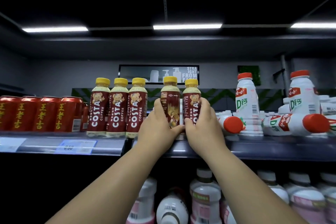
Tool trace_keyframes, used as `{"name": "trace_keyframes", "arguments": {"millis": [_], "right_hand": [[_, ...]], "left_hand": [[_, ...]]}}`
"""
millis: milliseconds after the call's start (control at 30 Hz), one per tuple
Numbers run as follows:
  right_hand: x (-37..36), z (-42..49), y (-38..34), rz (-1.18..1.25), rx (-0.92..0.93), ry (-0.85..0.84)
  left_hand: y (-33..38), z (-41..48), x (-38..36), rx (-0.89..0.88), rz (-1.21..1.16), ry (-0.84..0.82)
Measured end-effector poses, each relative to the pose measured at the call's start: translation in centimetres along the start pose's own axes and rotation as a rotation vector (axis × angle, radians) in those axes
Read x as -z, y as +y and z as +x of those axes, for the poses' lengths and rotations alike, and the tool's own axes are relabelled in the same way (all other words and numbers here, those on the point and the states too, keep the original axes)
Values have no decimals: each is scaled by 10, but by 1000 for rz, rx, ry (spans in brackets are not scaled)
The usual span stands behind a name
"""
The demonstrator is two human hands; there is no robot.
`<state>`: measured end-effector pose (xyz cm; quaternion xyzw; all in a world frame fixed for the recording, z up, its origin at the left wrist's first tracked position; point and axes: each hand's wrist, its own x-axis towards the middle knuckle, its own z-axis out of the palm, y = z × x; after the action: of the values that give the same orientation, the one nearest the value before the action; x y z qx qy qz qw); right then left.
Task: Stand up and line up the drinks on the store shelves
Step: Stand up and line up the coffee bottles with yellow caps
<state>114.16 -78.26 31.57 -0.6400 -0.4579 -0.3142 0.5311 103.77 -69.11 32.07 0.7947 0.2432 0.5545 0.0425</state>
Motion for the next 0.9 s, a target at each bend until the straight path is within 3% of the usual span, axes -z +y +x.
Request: {"name": "trace_keyframes", "arguments": {"millis": [167, 300, 433, 667, 767, 900], "right_hand": [[-1, -14, -12, 112, 182, 188], [-14, -17, -36, 103, 208, 105], [-28, -14, -52, 26, 69, 5], [-40, -8, -68, -459, 38, -50], [-48, -3, -70, -460, 14, -71], [-52, 0, -72, -265, -32, -100]], "left_hand": [[-7, 0, 7, -45, -53, -47], [-19, -7, 26, -227, -22, 14], [-47, -4, 44, -384, 193, 173], [-93, -1, 66, -289, 250, 245], [-107, 4, 73, -262, 277, 245], [-122, 9, 78, -283, 322, 202]]}}
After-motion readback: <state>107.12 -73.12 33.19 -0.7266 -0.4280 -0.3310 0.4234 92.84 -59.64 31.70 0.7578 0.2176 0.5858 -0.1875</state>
